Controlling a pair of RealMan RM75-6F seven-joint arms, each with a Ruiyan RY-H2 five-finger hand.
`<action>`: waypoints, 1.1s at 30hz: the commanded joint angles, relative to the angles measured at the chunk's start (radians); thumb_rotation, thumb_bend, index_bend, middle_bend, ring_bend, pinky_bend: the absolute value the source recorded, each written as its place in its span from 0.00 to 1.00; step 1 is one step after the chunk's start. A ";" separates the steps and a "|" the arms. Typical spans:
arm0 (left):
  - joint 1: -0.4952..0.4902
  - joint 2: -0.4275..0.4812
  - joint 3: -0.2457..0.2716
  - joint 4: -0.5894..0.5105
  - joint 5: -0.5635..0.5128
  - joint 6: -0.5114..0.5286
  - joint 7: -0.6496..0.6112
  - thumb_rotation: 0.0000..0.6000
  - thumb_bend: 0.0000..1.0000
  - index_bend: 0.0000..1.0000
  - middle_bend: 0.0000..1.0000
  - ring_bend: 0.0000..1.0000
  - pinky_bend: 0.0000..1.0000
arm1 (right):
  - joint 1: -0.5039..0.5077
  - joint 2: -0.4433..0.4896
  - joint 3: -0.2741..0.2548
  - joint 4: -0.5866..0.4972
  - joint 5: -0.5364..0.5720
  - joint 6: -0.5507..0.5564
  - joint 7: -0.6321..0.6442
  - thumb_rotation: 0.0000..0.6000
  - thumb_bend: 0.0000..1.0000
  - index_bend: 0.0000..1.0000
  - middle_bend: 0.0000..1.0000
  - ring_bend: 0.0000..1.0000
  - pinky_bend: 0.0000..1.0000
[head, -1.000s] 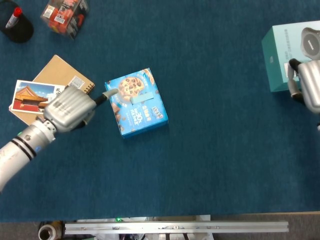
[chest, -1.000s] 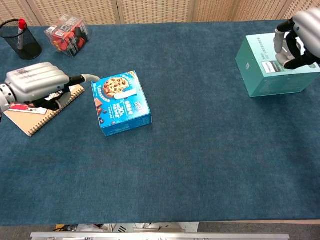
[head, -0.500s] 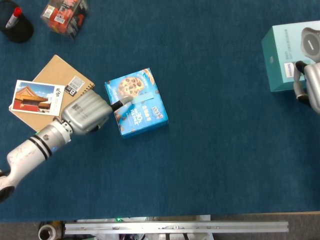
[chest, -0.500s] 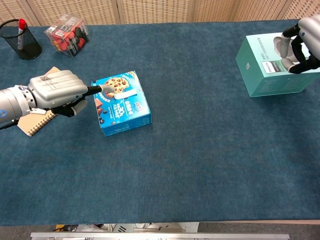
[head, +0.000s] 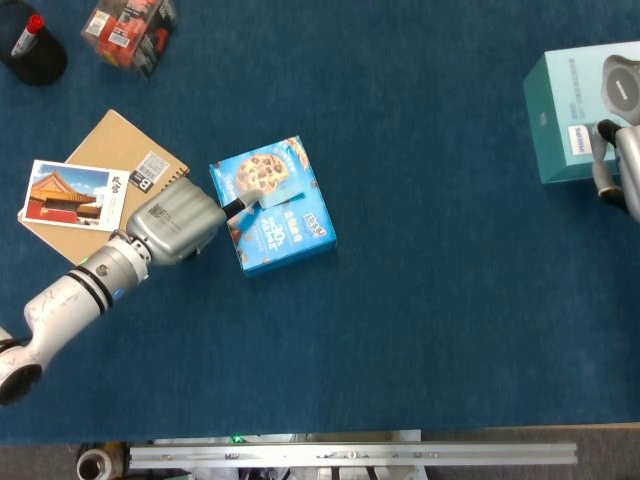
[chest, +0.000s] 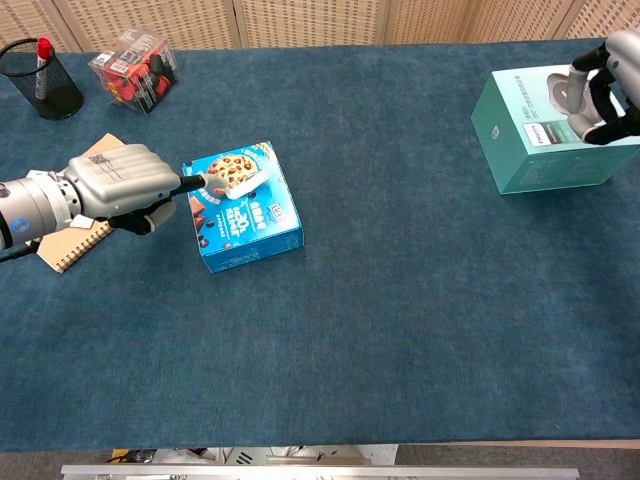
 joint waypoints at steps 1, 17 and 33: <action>-0.001 0.000 0.005 -0.005 -0.011 -0.001 0.012 1.00 0.76 0.07 0.86 0.98 1.00 | -0.003 0.003 0.002 0.000 0.000 -0.005 0.002 1.00 0.42 0.59 0.81 0.89 1.00; -0.008 -0.008 0.025 -0.015 -0.051 0.001 0.050 1.00 0.76 0.08 0.86 0.98 1.00 | -0.024 0.014 0.019 0.003 -0.011 -0.015 0.019 1.00 0.42 0.59 0.81 0.89 1.00; -0.004 0.019 0.042 -0.061 -0.039 0.037 0.058 1.00 0.76 0.08 0.86 0.98 1.00 | -0.037 0.019 0.031 -0.003 -0.020 -0.021 0.025 1.00 0.42 0.59 0.81 0.89 1.00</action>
